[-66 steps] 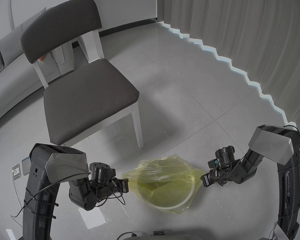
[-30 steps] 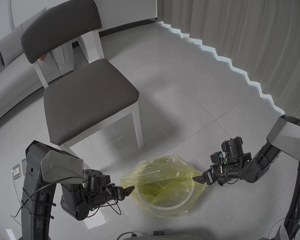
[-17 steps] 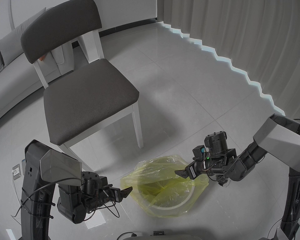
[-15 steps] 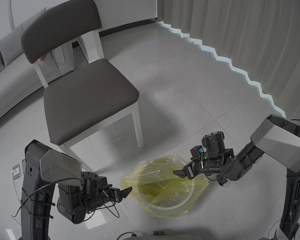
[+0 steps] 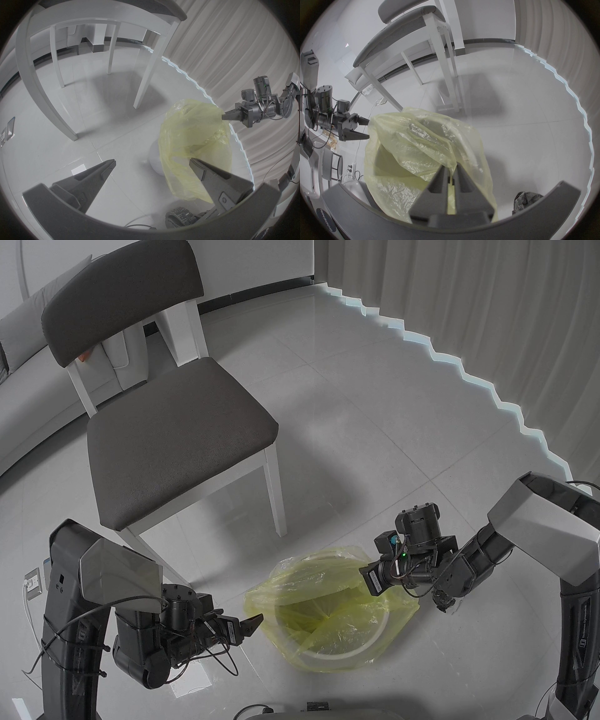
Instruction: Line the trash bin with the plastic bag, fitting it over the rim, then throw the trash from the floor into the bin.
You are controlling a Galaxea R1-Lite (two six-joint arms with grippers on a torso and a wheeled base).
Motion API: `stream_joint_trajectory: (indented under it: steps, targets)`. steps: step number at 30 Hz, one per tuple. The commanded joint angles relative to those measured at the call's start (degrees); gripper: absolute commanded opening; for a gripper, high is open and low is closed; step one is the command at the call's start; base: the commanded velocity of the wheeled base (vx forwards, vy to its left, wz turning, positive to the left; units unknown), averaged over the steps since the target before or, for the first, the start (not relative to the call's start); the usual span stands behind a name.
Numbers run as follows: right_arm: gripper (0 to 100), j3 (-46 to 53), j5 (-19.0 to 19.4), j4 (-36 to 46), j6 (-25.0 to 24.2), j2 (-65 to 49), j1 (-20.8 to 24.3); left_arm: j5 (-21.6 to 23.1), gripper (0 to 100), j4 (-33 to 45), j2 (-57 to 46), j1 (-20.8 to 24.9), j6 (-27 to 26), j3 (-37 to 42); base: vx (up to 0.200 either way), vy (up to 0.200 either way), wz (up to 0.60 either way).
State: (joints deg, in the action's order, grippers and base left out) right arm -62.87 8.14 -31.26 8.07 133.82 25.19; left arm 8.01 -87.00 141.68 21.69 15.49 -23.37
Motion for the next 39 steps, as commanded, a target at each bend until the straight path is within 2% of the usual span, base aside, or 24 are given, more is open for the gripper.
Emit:
stream_joint_trajectory:
  steps: [1,6,11,18,21,32,39]
  targets:
    - [0,-4.1,0.0,1.5,-0.1,0.0,-1.3,-0.5,100,-0.1,-0.3,0.0,0.0,0.5,0.0,0.0,0.0]
    - [0,-11.5,0.0,6.7,-0.5,1.2,-1.8,-1.8,100,0.1,-0.3,0.0,0.2,-0.2,0.0,0.0,0.0]
    - [0,-17.8,-0.1,7.7,-0.7,5.8,-1.8,-4.2,100,0.9,1.1,-1.0,0.1,-2.7,0.0,0.0,0.0]
    - [0,-22.9,-0.4,10.5,-0.8,11.6,-1.7,-4.2,100,1.9,2.6,-2.5,0.1,-4.7,0.0,0.0,0.0]
    - [0,-25.5,-0.8,11.3,-0.8,15.3,-1.7,-4.3,100,5.4,2.9,-2.9,0.2,-7.7,0.0,0.0,0.0]
    - [0,-25.9,-1.1,11.3,-1.0,17.9,-2.1,-4.2,100,8.2,3.0,-2.4,0.2,-9.9,0.0,0.0,0.0]
    - [0,-25.3,-1.1,11.3,-1.6,13.9,-3.9,-4.2,100,7.8,1.9,-2.4,0.3,-9.2,0.0,0.0,0.0]
